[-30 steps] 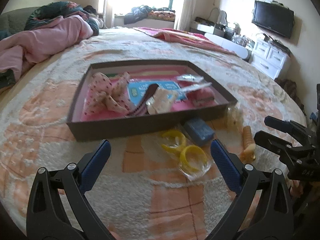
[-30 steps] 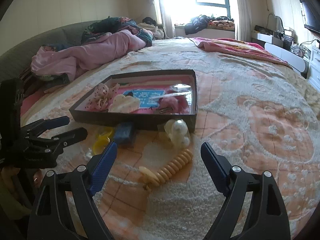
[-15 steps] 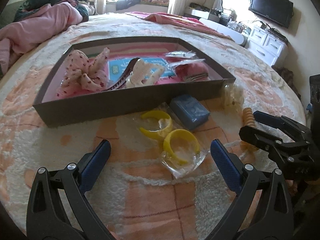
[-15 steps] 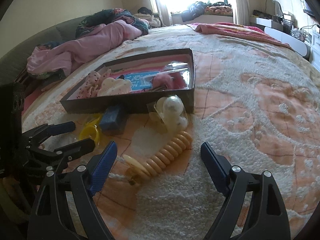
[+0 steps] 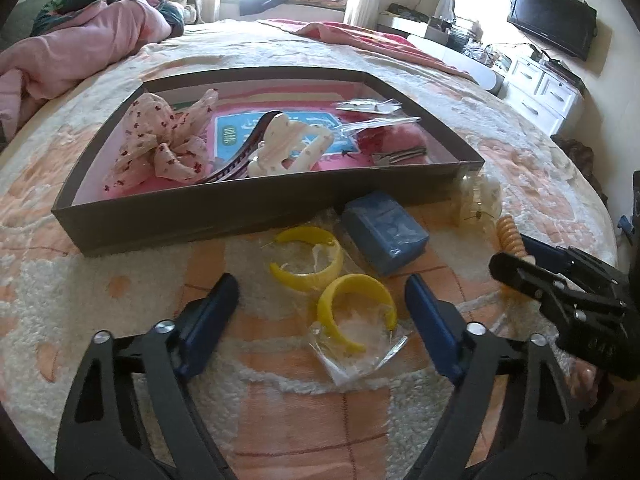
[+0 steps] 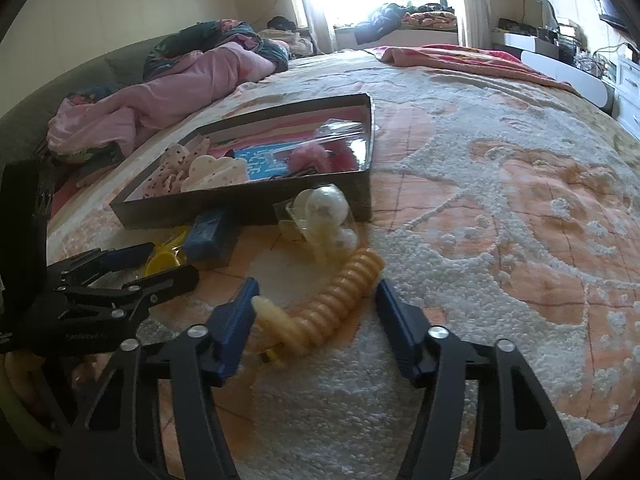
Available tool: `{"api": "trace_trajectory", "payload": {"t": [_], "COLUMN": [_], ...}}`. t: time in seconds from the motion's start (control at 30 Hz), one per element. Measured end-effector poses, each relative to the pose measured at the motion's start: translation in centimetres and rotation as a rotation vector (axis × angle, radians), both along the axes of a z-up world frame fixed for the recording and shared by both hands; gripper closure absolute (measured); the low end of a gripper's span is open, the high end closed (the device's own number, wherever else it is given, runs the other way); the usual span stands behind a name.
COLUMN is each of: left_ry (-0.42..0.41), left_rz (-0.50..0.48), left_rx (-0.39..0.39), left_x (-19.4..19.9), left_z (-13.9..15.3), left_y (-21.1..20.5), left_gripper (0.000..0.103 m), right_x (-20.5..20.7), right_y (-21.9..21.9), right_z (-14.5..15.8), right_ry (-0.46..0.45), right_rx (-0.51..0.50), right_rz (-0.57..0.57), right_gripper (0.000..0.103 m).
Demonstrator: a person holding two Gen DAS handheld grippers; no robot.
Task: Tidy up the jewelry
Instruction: 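Grasp the bag of yellow bangles with left while right grasps the coiled hair tie, then carry the bangles bag and the coiled hair tie into the tray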
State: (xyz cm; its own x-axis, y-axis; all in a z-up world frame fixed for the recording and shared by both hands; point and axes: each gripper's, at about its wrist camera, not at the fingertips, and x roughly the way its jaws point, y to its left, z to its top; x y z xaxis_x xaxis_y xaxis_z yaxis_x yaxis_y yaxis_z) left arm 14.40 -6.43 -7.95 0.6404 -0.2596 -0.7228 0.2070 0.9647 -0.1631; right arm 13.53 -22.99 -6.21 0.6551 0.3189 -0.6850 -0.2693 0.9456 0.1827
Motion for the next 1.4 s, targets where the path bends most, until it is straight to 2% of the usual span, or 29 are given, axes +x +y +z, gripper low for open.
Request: {"api": "trace_trajectory", "payload": {"t": [0.23, 0.33, 0.47, 0.73, 1.4], "left_ry": [0.008, 0.012, 0.015, -0.013, -0.109], "left_rz": [0.003, 0.001, 0.000, 0.014, 0.101], "left_rx": [-0.010, -0.015, -0.020, -0.042, -0.085], "left_x": [-0.4, -0.5, -0.9, -1.8, -1.7], "left_z": [0.3, 0.4, 0.6, 1.9, 5.2], "left_y": [0.9, 1.1, 1.3, 2.3, 6.3], "left_gripper": [0.060, 0.065, 0.067, 0.067, 0.067], "right_x": [-0.6, -0.9, -1.1, -1.9, -1.1], "right_y": [-0.5, -0.8, -1.2, -1.4, 3.9], "right_z": [0.3, 0.5, 0.6, 1.5, 4.7], "right_ry": [-0.010, -0.012, -0.003, -0.017, -0.089], "right_rx": [-0.006, -0.012, -0.017, 0.009, 0.002], "right_rz": [-0.022, -0.037, -0.051, -0.060, 0.090], "right_gripper": [0.062, 0.066, 0.070, 0.070, 0.070]}}
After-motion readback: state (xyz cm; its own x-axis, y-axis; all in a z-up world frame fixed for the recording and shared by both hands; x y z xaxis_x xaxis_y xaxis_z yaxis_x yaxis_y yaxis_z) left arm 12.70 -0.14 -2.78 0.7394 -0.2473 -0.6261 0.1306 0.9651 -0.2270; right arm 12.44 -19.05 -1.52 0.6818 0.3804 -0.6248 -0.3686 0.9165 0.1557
